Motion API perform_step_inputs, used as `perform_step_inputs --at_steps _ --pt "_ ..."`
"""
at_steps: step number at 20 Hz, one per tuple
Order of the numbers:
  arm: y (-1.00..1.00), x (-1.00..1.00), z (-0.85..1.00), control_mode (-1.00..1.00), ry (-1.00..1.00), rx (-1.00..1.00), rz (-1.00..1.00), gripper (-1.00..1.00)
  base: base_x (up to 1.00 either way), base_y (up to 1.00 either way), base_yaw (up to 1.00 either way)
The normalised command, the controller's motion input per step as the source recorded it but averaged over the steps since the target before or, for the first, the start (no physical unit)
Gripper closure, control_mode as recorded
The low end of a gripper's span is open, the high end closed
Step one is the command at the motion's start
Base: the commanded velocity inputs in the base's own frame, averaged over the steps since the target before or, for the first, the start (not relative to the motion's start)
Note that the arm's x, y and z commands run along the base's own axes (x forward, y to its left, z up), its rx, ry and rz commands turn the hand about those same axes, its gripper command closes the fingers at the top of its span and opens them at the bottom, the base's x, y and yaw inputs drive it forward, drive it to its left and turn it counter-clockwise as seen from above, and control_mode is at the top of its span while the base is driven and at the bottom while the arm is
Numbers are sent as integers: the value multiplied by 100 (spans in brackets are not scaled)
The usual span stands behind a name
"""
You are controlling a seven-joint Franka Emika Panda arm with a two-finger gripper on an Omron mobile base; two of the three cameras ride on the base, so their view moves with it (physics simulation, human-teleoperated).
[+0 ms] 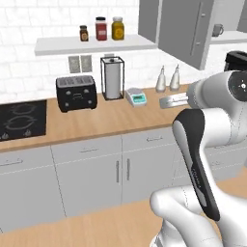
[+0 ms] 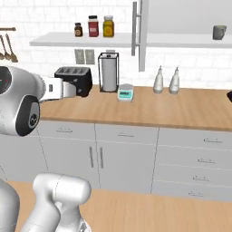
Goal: Gather all objects into one cabinet and sort the glasses and bowls to opposite sides.
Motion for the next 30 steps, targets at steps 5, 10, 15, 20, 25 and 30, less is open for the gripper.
perform_step_inputs --at_steps 5,10,15,20,25,30 --pt "0 0 0 100 0 0 0 -100 0 -100 0" --pt "0 0 0 100 0 0 0 -100 0 -100 0" --pt "0 0 0 100 0 0 0 -100 -8 -97 3" --pt "0 0 0 100 0 0 0 -100 7 -49 0" --pt "0 0 0 100 0 0 0 -100 62 -37 -2" --pt "0 0 0 100 0 0 0 -100 84 -33 -4"
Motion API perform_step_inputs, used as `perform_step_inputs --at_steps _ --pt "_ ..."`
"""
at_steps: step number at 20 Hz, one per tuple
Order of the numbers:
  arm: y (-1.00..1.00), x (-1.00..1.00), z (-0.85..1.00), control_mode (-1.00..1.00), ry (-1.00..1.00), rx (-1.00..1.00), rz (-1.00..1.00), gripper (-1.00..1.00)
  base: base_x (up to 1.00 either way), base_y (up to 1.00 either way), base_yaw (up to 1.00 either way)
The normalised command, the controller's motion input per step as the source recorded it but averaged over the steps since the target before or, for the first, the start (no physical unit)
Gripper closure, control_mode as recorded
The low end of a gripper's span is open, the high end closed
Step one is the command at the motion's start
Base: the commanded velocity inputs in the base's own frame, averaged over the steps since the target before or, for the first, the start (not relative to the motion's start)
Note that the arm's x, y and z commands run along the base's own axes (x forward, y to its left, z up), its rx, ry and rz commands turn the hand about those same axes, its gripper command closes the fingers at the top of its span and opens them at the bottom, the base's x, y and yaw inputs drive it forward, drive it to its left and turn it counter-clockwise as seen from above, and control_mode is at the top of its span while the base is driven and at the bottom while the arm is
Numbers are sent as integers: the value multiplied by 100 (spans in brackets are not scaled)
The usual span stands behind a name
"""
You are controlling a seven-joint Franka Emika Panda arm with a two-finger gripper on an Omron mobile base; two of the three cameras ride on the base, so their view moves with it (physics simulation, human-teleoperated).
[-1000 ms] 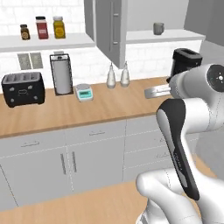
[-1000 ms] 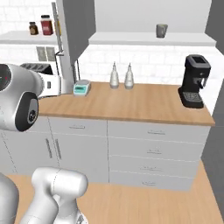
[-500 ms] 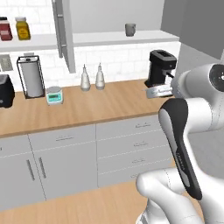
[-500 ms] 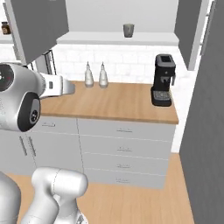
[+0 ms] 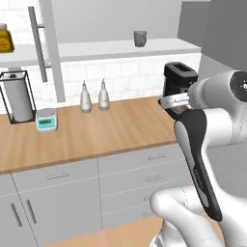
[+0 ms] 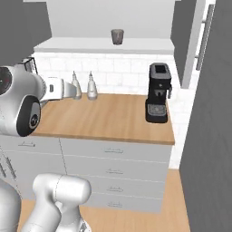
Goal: Gather all objects into one cabinet and sort the glasses and bowls to opposite sides.
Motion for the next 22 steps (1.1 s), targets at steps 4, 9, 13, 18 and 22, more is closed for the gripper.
perform_step_inputs --at_steps 4,9,13,18,22 --pt "0 0 0 100 0 0 0 -100 83 -25 -2" --pt "0 0 0 100 0 0 0 -100 80 -36 0" --pt "0 0 0 100 0 0 0 -100 73 -53 0" --pt "0 0 0 100 0 0 0 -100 51 -30 0" --pt "0 0 0 100 0 0 0 -100 39 -7 0"
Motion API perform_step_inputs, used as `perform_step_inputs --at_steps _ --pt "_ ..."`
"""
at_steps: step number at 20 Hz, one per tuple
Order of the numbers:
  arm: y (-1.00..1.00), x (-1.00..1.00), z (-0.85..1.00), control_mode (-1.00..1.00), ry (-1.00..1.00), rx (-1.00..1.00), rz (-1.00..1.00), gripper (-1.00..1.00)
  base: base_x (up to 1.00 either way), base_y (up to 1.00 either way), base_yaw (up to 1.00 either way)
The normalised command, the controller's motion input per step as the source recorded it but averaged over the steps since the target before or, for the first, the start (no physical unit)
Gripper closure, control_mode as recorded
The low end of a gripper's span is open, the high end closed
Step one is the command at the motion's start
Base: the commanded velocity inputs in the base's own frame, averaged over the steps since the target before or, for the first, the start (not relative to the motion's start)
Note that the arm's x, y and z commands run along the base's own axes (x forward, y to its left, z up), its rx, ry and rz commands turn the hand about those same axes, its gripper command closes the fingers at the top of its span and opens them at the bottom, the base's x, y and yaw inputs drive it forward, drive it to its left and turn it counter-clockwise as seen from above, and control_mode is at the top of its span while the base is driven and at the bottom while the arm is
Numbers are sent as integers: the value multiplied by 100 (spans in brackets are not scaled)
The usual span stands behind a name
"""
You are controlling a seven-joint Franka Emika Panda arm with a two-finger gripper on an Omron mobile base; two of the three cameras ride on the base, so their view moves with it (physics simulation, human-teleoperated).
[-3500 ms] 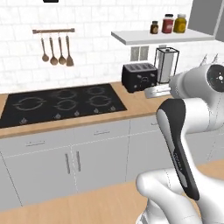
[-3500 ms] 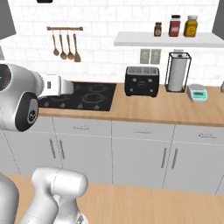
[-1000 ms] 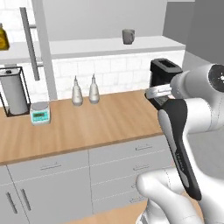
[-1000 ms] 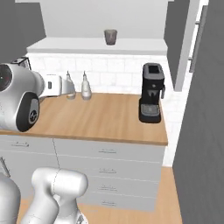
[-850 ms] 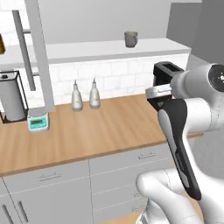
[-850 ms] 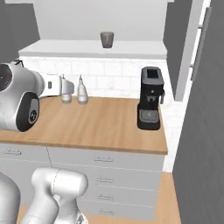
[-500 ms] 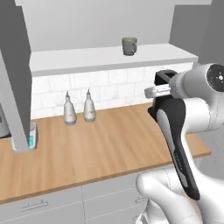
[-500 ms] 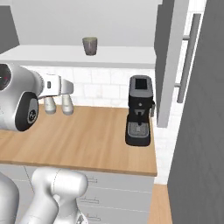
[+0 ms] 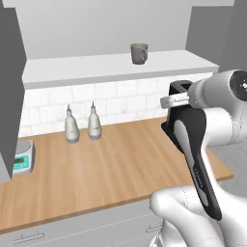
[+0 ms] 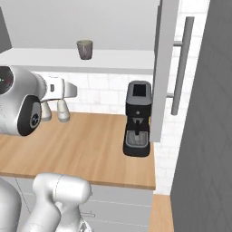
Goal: Gather all objects into one cabinet and sort the glasses and bowls to opposite sides.
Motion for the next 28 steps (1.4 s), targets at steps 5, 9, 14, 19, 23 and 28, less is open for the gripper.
perform_step_inputs --at_steps 5,9,14,19,23,28 --pt "0 0 0 100 0 0 0 -100 0 0 0" --pt "0 0 0 100 0 0 0 -100 0 0 -3" --pt "-9 -1 22 -100 0 0 -1 -100 0 0 -3" --pt "-6 -12 73 -100 -1 2 -2 -100 0 0 0" --pt "0 -12 70 -100 -4 6 0 -100 0 0 0" --pt "3 -20 38 -100 -14 2 1 -100 0 0 0"
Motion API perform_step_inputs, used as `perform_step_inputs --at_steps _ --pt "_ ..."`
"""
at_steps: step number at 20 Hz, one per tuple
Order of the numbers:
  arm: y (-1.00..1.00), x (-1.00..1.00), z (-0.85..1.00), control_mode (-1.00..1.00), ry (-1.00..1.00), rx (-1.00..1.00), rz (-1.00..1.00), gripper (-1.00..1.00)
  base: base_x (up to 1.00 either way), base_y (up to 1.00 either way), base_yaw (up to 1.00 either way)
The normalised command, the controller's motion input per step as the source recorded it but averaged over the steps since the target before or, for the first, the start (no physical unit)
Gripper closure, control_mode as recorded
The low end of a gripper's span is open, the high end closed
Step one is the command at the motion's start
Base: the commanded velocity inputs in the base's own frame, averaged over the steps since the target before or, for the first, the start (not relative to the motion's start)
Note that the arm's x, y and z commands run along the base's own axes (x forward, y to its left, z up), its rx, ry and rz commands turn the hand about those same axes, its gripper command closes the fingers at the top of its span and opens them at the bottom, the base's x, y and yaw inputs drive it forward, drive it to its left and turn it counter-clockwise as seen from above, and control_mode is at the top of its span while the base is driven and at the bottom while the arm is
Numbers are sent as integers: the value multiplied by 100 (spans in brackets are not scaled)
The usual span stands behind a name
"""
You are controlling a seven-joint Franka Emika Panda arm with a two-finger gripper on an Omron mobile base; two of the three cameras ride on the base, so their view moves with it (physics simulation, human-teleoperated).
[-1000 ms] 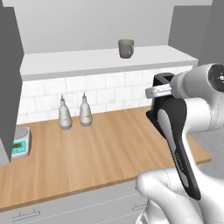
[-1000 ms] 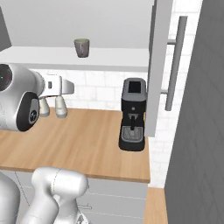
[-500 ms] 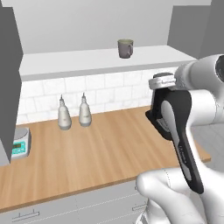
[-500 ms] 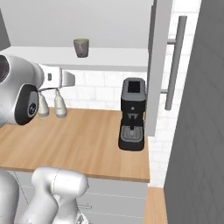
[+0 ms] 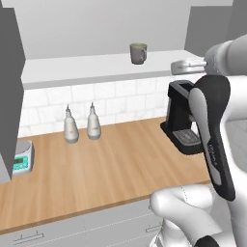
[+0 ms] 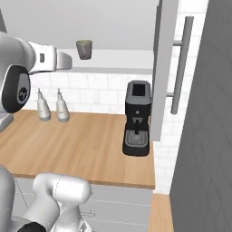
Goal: Gather all objects into one cabinet and sort the glasses and bowls to opposite sides.
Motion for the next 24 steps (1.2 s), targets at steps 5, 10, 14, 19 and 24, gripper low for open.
perform_step_inputs --at_steps 5,10,14,19,24 --pt "10 7 0 -100 -14 0 -1 -100 0 0 0" --pt "0 45 -6 -100 -11 0 0 -100 0 0 0" --pt "3 66 -20 -100 -1 0 0 -100 0 0 0" --pt "1 45 -2 -100 -4 0 0 -100 0 0 0" --pt "4 25 0 -100 -7 0 0 -100 0 0 0"
